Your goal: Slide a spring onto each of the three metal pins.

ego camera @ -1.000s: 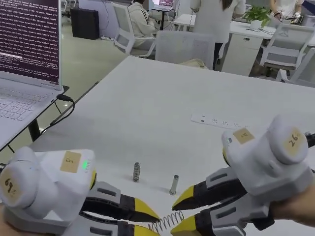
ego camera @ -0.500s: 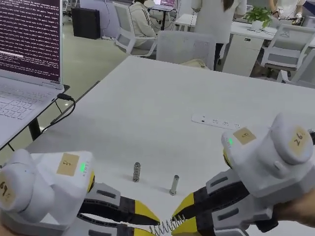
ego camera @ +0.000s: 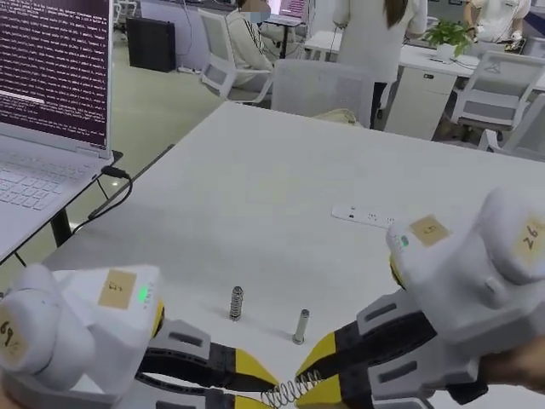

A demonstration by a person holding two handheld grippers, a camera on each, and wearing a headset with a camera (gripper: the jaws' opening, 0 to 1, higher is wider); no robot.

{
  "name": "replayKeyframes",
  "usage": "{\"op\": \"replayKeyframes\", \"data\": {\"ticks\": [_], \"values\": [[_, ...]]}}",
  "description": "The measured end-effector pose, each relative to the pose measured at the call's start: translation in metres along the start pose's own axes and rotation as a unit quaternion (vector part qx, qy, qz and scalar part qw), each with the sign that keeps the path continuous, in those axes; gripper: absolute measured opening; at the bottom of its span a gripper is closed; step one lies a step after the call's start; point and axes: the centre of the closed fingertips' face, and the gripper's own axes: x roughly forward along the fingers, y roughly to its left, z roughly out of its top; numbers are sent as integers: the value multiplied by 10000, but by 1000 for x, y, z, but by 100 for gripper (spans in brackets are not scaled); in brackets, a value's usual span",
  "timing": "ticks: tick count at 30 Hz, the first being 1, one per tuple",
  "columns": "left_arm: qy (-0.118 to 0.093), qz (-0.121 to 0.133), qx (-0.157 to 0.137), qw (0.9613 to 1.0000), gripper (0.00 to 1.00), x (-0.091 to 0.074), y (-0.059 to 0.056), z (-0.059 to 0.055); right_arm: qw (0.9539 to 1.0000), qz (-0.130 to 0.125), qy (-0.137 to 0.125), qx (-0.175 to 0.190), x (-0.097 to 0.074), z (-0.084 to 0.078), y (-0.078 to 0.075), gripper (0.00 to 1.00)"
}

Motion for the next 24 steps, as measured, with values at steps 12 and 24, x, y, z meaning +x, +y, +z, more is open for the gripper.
{"op": "replayKeyframes", "data": {"ticks": [12,24], "values": [[-252,-32,-47,9997,2,2,-3,11,9993,226,-267,129,0,8,5,9],[-391,211,-150,9989,3,4,5,12,9997,69,-114,229,0,8,-4,8]]}}
